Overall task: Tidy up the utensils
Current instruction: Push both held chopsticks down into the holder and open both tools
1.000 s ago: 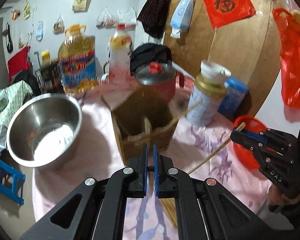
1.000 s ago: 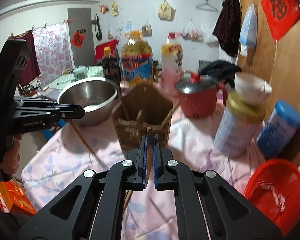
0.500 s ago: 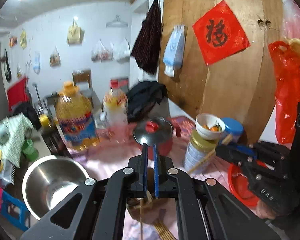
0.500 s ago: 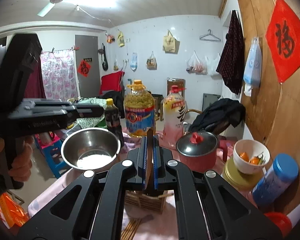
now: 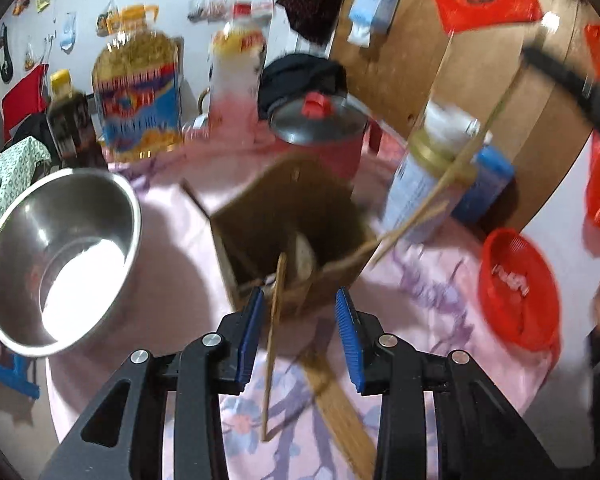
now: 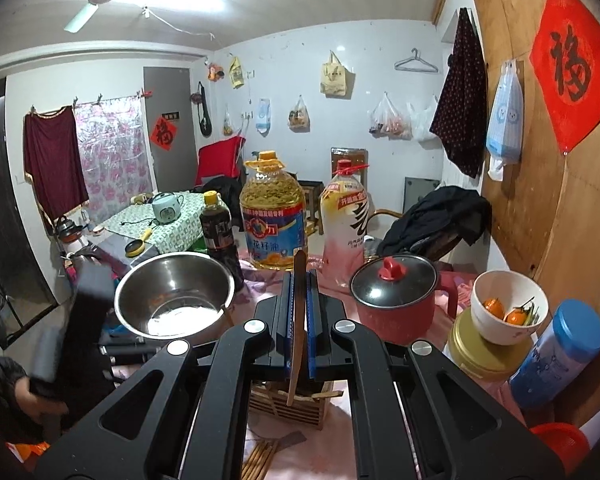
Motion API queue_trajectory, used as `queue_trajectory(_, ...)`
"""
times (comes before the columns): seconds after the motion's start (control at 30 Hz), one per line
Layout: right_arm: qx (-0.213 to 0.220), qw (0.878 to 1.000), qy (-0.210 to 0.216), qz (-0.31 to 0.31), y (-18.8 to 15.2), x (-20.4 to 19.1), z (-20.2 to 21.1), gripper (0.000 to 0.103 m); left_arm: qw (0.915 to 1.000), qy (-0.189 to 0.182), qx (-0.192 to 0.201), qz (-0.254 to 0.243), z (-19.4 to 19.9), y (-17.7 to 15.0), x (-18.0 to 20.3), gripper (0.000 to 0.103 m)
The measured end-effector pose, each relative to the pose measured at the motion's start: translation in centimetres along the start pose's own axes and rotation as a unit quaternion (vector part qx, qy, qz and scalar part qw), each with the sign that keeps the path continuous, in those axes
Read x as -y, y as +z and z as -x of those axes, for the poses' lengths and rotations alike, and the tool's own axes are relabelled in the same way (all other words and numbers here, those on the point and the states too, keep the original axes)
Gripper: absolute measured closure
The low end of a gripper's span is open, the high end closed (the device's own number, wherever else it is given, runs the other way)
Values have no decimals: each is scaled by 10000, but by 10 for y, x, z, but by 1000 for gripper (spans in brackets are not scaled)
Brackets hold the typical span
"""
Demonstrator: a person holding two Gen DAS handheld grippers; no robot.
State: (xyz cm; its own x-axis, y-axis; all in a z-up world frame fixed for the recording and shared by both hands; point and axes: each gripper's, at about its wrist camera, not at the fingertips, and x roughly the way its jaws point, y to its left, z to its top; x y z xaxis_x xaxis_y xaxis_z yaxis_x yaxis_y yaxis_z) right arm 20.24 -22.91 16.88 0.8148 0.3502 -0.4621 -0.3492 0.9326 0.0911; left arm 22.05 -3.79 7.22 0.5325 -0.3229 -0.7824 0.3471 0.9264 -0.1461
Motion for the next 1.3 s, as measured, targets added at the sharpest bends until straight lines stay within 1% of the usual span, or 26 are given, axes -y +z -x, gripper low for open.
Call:
queue_trajectory(0.17,-25,10000,5,-73,-2,0,-2,96,9985,123,-530,-47,-40,-19,-7,66)
queue_trajectory(0.27,-38,10000,-4,-62,-3,-1,-2,96,9967,329,-740,-75,-60,-24,-12,66)
queue_trajectory(0.43,-37,9999,-24,-95,-5,-1,-3,96,9951,282,-940,-119,-78,-23,-18,67)
queue_trajectory(0.53,-63,9999,-44,-108,-7,-1,-4,96,9945,219,-1004,-178,-86,-20,-16,96)
queue_trajectory(0.57,-65,9999,-46,-112,-8,-1,-4,96,9950,188,-966,-168,-83,-18,-14,97)
queue_trajectory(0.63,-48,9999,-52,-108,-7,-1,-3,96,9966,122,-788,-194,-70,-12,-7,97)
queue_trajectory(0.73,-14,9999,-77,-109,-6,0,-3,96,9990,7,-359,-248,-33,1,4,97)
queue_trajectory(0.8,32,9999,-99,-98,-4,-1,-1,96,9997,-38,-19,-235,-6,14,7,97)
queue_trajectory(0.83,56,9999,-111,-88,-2,-1,0,96,9995,-51,228,-217,12,23,8,97)
queue_trajectory(0.9,112,9998,-140,-71,1,-1,0,96,9976,2,662,-202,39,39,10,97)
queue_trajectory(0.97,169,9997,-162,-68,4,-1,-1,96,9926,139,1199,-149,67,58,9,97)
queue_trajectory(1.03,221,9995,-197,-55,8,0,-3,96,9861,305,1632,-95,81,72,8,97)
queue_trajectory(1.1,244,9994,-257,-27,9,-1,-9,96,9808,406,1908,13,84,84,6,97)
queue_trajectory(1.2,203,9993,-317,4,8,-1,-21,96,9757,486,2129,179,72,91,3,97)
queue_trajectory(1.23,173,9993,-323,3,6,-1,-25,96,9748,512,2158,250,65,90,1,97)
queue_trajectory(1.3,66,9995,-319,-4,1,-1,-36,96,9757,515,2099,355,48,92,-5,97)
